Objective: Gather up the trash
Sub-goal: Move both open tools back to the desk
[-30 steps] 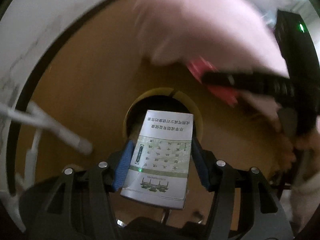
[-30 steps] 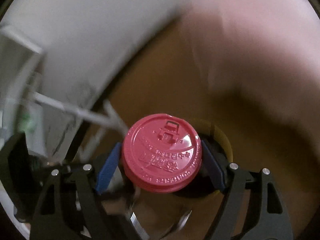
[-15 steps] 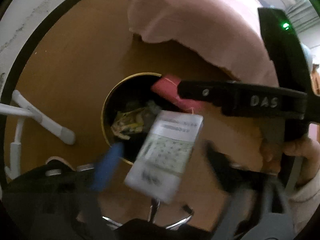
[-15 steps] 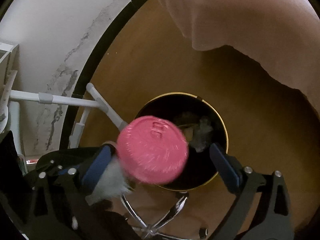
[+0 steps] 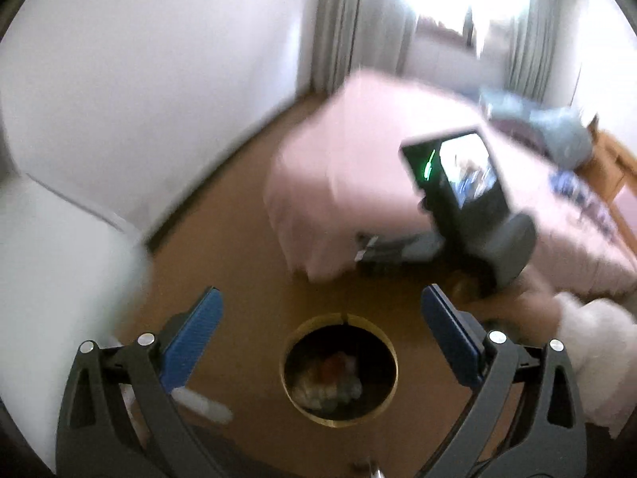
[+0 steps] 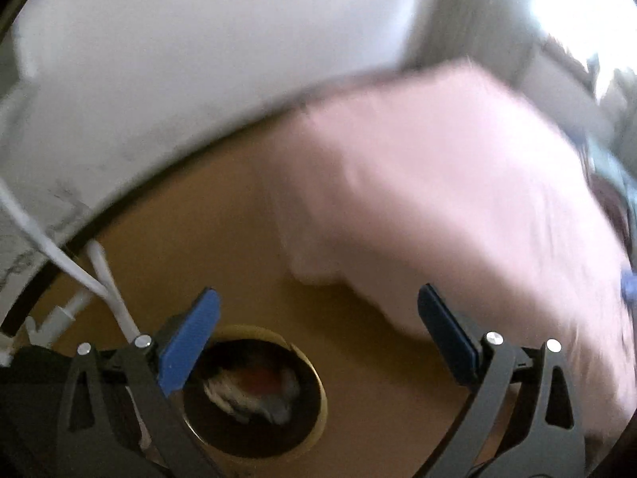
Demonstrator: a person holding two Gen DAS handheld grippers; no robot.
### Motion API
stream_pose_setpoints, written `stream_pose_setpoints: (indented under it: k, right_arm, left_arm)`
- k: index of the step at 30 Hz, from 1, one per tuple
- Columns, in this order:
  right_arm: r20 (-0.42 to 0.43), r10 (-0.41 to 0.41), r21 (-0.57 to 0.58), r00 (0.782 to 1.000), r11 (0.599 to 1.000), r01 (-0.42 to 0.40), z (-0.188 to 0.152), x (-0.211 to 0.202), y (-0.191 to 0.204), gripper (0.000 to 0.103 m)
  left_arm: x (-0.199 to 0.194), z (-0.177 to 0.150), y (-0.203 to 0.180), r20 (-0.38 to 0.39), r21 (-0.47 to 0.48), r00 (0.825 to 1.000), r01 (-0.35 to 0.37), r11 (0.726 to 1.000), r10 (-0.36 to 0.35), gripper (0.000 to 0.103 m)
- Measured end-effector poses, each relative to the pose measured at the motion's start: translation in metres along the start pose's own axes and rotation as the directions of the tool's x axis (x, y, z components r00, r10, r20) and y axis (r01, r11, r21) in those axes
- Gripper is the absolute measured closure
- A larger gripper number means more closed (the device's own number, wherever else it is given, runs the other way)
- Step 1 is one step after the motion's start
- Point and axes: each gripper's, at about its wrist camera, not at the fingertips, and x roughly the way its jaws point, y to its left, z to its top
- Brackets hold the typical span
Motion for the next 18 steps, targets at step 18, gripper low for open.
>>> stream_pose_setpoints:
  k: [18]
  right_arm:
    - [0.014,0.785,-0.534,0.619,0.529,-0.659,0.1,-0.165,0.354,0.007]
  left_arm:
    - [-0.318,-0.117,0.28,-0.128,-0.463,0.597,-0.742,0.485,0.792,0.006]
